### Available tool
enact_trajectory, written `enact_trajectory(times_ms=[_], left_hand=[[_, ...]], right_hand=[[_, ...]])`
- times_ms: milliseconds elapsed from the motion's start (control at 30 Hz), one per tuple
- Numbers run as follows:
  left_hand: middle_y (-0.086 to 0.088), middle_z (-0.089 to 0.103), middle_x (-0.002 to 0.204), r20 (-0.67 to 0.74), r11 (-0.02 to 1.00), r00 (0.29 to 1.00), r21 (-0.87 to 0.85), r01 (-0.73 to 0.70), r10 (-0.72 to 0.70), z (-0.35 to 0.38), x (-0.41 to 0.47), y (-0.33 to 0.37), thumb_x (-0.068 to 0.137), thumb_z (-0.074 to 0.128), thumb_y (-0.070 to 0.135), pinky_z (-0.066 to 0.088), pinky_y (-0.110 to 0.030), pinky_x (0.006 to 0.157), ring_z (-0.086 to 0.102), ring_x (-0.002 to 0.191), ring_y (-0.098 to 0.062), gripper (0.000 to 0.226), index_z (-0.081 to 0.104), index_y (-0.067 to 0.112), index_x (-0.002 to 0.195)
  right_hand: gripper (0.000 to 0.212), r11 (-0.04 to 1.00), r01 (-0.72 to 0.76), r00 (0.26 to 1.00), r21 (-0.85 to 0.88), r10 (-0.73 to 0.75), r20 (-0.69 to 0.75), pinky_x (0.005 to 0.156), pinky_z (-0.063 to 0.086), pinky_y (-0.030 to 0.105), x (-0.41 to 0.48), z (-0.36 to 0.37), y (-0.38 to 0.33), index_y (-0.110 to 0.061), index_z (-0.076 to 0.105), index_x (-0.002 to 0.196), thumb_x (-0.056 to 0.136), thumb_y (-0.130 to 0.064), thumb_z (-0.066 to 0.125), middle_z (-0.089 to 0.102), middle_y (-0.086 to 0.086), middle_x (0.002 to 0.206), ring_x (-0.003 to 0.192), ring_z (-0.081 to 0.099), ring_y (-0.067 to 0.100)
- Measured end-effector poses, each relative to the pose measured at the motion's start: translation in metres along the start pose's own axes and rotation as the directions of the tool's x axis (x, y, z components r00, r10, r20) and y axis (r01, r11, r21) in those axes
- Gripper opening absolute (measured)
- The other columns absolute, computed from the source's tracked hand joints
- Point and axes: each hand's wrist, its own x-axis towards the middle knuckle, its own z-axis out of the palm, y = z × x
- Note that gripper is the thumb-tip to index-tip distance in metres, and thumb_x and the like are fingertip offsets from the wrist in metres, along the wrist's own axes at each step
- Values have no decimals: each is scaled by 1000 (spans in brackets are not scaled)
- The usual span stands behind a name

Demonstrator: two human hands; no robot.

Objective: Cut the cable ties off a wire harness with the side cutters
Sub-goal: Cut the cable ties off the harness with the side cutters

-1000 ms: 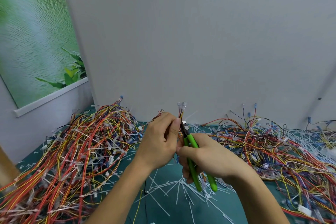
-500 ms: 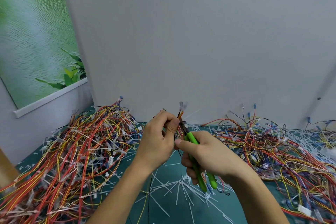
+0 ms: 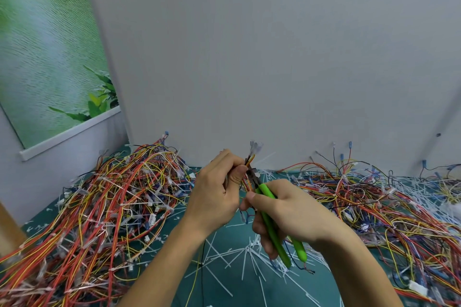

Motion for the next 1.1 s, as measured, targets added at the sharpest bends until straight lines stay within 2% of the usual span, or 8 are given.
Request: enact_trajectory(times_ms=[267, 433, 500, 600, 767, 900, 1000, 1100], left_hand=[[12, 48, 78, 20, 992, 996, -86, 94, -92, 0, 0, 4, 104, 49, 26, 36, -20, 62, 47, 68, -9, 20, 56, 19, 86], [14, 49, 74, 75, 975, 984, -139, 173, -164, 0, 0, 3, 103, 50, 32, 35, -18, 63, 48, 67, -7, 21, 58, 21, 87], [14, 49, 73, 64, 978, 986, -135, 162, -154, -1, 0, 3, 103, 50, 31, 36, -20, 63, 48, 67, -7, 21, 57, 22, 86], [12, 48, 74, 28, 987, 993, -112, 116, -113, -2, 1, 2, 105, 50, 27, 37, -25, 61, 47, 66, -9, 22, 55, 23, 84], [11, 46, 76, 8, 997, 999, -56, 48, -47, -1, 1, 3, 105, 50, 24, 38, -26, 62, 47, 68, -10, 21, 53, 22, 84], [12, 45, 78, -4, 1000, 1000, -11, -3, 3, -3, 3, 2, 104, 51, 19, 35, -19, 65, 44, 71, -7, 20, 54, 19, 85], [8, 47, 81, 17, 999, 999, 25, -39, 39, -4, 2, 1, 104, 53, 16, 38, -25, 64, 45, 72, -12, 18, 58, 11, 87], [8, 48, 82, 28, 997, 998, 36, -66, 65, -3, 2, 1, 103, 54, 15, 41, -32, 62, 46, 71, -14, 17, 59, 9, 89]], right_hand=[[24, 999, 2, 1000, 39, -3, 7, 71, 59, 55, -2, 6, -6, -5, 54, 91, 106, -24, 55, 63, 14, 73, 64, 67, 34], [24, 1000, 3, 1000, 23, -3, -6, 73, 60, 59, 0, 4, -3, -6, 53, 91, 106, -24, 56, 64, 13, 74, 66, 68, 35], [24, 1000, 18, 1000, -10, -18, -14, 65, 59, 57, 2, 4, 1, -5, 53, 91, 107, -23, 53, 62, 11, 70, 58, 65, 32], [23, 997, 35, 999, -64, -38, -37, 53, 53, 43, 5, 3, 5, -2, 57, 100, 107, -22, 50, 58, 4, 61, 46, 58, 27], [22, 999, 29, 999, -46, -31, -37, 47, 50, 34, 4, -1, 5, -6, 61, 96, 107, -22, 51, 53, 4, 57, 42, 54, 26], [16, 1000, 6, 1000, 25, -6, 26, 53, 54, 37, 3, 3, 1, -7, 56, 94, 106, -18, 53, 56, 9, 65, 51, 61, 29], [10, 1000, -17, 998, -2, 17, 54, 63, 57, 42, 1, 1, -1, -10, 56, 94, 104, -13, 54, 57, 15, 78, 64, 66, 32], [9, 999, -31, 997, -17, 32, 69, 68, 59, 44, -1, -3, -2, -9, 58, 94, 102, -11, 54, 57, 13, 79, 66, 68, 31]])
